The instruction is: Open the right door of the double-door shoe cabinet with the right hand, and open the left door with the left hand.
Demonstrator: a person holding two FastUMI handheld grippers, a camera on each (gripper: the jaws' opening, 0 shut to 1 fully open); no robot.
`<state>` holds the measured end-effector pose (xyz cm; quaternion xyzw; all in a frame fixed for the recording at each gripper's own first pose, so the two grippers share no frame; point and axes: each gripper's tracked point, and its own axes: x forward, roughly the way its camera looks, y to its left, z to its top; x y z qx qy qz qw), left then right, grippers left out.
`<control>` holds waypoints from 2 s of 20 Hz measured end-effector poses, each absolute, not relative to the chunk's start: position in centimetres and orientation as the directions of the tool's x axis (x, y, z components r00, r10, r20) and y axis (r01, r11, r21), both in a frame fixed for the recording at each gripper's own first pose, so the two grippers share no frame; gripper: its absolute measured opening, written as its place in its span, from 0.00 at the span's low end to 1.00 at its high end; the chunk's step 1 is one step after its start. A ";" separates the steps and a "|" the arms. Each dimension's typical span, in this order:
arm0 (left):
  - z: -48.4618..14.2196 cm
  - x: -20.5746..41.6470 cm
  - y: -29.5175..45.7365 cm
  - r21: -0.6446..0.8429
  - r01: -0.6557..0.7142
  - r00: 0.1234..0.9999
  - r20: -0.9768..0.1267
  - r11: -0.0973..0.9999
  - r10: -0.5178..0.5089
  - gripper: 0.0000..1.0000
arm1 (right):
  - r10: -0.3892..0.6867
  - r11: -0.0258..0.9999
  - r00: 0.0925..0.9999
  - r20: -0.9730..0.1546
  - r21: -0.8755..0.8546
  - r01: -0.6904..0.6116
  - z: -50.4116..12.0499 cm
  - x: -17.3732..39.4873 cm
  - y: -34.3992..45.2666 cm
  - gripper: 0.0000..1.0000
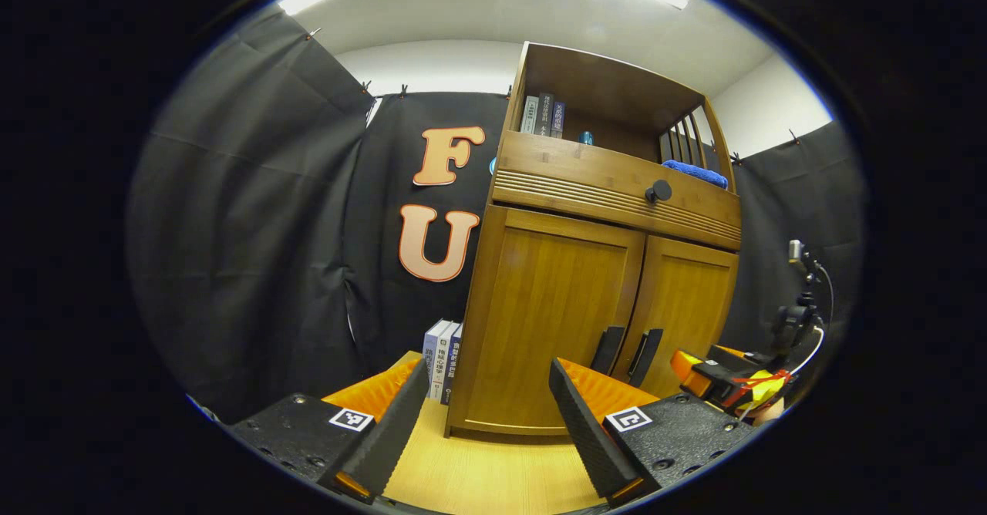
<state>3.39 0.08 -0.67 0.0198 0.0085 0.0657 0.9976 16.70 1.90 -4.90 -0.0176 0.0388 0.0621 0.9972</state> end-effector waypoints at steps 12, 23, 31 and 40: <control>-1.1 3.1 1.0 0.050 -0.126 0.991 -0.037 0.991 0.128 0.91 | 0.125 0.987 0.981 -0.151 -0.083 -0.138 -8.8 23.8 4.4 0.90; -1.6 4.0 2.5 0.054 -0.147 0.988 -0.045 0.988 0.149 0.91 | 0.116 0.988 0.976 -0.186 -0.082 -0.133 -10.4 25.9 5.2 0.48; -1.3 3.8 2.6 0.053 -0.162 0.986 -0.032 0.985 0.164 0.91 | 0.115 0.987 0.972 -0.205 -0.086 -0.135 -10.6 26.1 5.2 0.33; -1.8 3.3 0.6 0.037 -0.136 0.990 -0.042 0.990 0.138 0.91 | 0.137 0.985 0.967 -0.213 -0.074 -0.156 -10.4 22.2 4.0 0.29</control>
